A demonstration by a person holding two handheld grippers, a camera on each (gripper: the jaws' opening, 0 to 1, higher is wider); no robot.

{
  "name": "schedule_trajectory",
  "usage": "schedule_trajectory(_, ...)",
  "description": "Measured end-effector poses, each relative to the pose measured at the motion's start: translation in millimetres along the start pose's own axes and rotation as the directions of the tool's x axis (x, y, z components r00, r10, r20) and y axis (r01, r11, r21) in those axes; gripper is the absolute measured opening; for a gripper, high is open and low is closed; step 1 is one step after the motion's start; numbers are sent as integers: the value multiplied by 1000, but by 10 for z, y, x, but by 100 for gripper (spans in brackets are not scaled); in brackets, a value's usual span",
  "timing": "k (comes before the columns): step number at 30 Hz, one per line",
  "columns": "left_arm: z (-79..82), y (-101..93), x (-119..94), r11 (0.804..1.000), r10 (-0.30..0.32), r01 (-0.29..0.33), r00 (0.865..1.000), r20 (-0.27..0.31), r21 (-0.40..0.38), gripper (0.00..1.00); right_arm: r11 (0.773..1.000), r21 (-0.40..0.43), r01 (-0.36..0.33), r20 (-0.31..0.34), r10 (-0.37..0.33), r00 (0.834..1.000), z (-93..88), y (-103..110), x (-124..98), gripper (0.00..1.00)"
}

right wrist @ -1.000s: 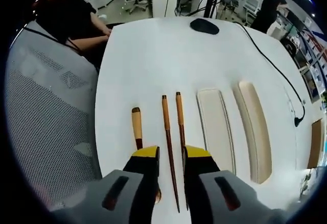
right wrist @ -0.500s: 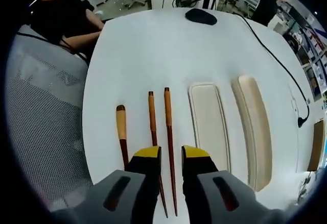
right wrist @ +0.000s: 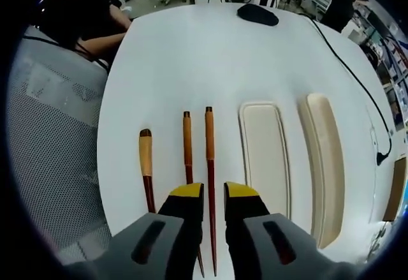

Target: Arrange the utensils inside the cutlery case until each visible utensil rests in its matching compartment.

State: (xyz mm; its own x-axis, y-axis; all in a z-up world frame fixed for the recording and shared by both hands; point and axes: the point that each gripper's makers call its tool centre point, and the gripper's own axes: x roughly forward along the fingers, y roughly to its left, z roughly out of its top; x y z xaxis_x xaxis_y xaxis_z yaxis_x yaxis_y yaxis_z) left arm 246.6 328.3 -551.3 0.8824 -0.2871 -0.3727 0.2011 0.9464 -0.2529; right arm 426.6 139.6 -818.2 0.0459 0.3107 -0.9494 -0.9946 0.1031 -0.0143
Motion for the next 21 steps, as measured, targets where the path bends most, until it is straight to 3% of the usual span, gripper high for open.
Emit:
schedule_trajectory(4, -19, -11, 24, 999, 1, -1, 1000, -16, 44, 89, 1000, -22, 2, -17, -2, 1000, -28, 3, 24, 9)
schedule_trajectory(9, 3, -31, 64, 1000, -4, 4, 1000, -6, 11, 88, 999, -43, 4, -27, -5, 1000, -29, -6, 47, 8)
schedule_trajectory(15, -2, -67, 84, 1000, -9, 10, 1000, -18, 25, 88, 999, -50, -6, -32, 4, 999, 2, -17, 87, 8)
schedule_trajectory(21, 17, -16, 87, 1000, 5, -5, 1000, -16, 22, 88, 1000, -11, -7, -37, 7, 999, -10, -23, 135, 4)
